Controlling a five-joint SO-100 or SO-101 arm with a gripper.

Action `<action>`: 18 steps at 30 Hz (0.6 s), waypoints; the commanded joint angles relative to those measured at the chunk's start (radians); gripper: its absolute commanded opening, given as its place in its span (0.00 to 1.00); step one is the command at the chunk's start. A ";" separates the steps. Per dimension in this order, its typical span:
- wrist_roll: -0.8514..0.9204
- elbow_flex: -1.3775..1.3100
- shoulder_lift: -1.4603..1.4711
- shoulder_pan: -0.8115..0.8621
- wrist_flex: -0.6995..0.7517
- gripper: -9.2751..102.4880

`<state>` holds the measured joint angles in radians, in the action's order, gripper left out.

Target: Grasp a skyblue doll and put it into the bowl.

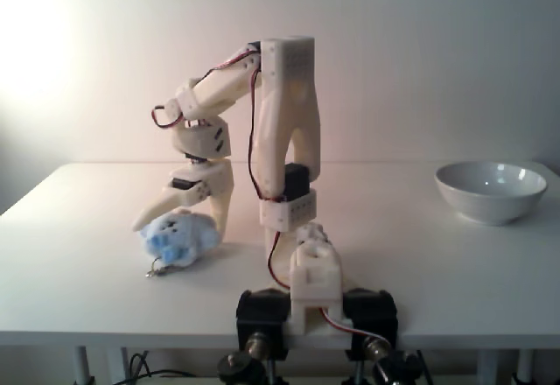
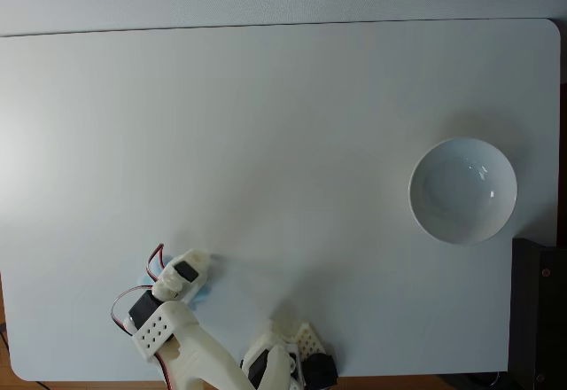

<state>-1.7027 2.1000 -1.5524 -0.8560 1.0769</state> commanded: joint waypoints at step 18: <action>0.072 0.002 0.011 0.009 -0.002 0.21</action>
<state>-1.6567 2.0985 -1.5463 -0.8575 1.0738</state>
